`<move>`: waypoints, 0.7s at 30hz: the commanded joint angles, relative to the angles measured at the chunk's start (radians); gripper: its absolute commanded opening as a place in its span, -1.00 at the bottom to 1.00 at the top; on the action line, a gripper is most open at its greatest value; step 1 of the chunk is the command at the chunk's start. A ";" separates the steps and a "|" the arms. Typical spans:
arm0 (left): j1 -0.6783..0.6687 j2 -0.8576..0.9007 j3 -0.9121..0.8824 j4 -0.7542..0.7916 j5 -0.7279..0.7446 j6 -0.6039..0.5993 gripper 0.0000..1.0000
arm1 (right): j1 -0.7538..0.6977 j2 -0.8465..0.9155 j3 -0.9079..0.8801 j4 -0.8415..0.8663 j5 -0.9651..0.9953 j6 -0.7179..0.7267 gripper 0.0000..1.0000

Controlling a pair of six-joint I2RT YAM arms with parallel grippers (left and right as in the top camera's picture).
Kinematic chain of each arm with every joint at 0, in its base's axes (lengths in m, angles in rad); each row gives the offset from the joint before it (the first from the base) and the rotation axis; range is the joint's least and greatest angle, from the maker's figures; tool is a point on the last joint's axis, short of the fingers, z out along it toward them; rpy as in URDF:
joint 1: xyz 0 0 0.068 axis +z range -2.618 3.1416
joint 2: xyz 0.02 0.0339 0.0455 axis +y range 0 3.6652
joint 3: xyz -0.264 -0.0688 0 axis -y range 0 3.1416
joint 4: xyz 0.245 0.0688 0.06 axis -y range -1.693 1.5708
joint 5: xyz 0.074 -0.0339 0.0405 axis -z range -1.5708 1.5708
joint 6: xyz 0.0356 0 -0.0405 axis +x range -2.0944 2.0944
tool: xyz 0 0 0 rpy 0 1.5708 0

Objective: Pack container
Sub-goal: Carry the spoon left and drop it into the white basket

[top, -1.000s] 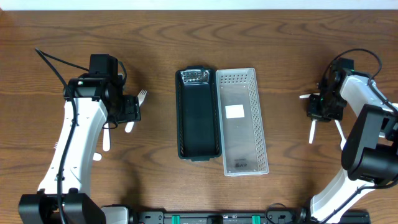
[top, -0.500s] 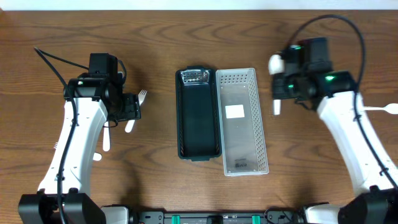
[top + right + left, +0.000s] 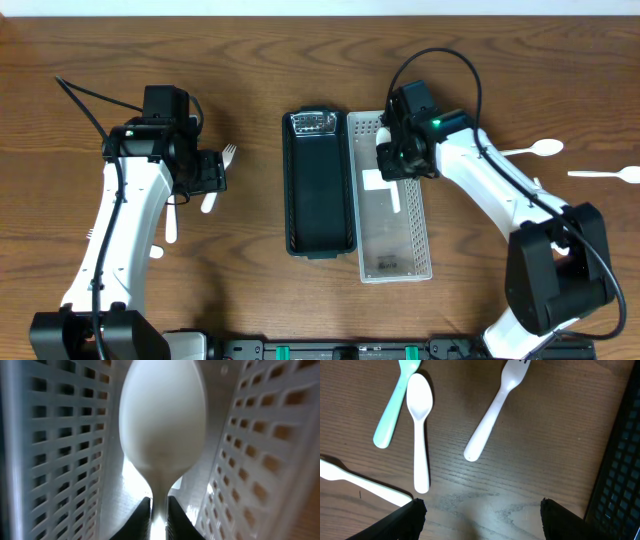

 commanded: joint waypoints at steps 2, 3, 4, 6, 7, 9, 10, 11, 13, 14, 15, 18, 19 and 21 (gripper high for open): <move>0.003 0.005 0.011 0.000 -0.001 -0.003 0.53 | 0.007 -0.013 0.012 0.012 0.006 -0.001 -0.38; 0.003 0.005 0.011 0.000 -0.001 -0.003 0.52 | 0.007 -0.020 0.021 0.011 0.010 -0.009 -0.32; 0.003 0.005 0.011 0.000 -0.001 -0.003 0.53 | 0.007 -0.028 0.033 0.010 0.010 -0.024 -0.28; 0.003 0.005 0.011 0.000 -0.001 -0.003 0.53 | 0.007 -0.050 0.074 -0.005 0.031 -0.034 -0.26; 0.003 0.005 0.011 0.000 -0.001 -0.003 0.53 | 0.006 -0.062 0.098 -0.019 0.051 -0.034 -0.28; 0.003 0.005 0.011 0.000 -0.001 -0.003 0.52 | 0.000 -0.089 0.162 -0.058 0.105 -0.034 -0.29; 0.003 0.005 0.011 0.000 -0.001 -0.003 0.52 | -0.006 -0.106 0.198 -0.077 0.127 -0.034 -0.28; 0.003 0.005 0.011 0.000 -0.001 -0.003 0.53 | -0.014 -0.126 0.230 -0.085 0.137 -0.033 -0.28; 0.003 0.005 0.011 0.000 -0.001 -0.003 0.52 | -0.027 -0.168 0.279 -0.093 0.137 -0.033 -0.37; 0.003 0.005 0.011 0.000 -0.001 -0.003 0.53 | -0.034 -0.194 0.293 -0.090 0.149 -0.033 -0.36; 0.003 0.005 0.011 0.000 -0.001 -0.003 0.53 | -0.042 -0.214 0.296 -0.076 0.170 -0.033 -0.29; 0.003 0.005 0.011 0.000 -0.001 -0.003 0.53 | -0.086 -0.259 0.298 -0.003 0.268 0.013 -0.09; 0.003 0.005 0.011 0.000 -0.001 -0.003 0.53 | -0.111 -0.262 0.304 0.016 0.301 0.068 -0.14; 0.003 0.005 0.011 0.001 -0.001 -0.003 0.53 | -0.185 -0.249 0.338 0.019 0.364 0.212 -0.32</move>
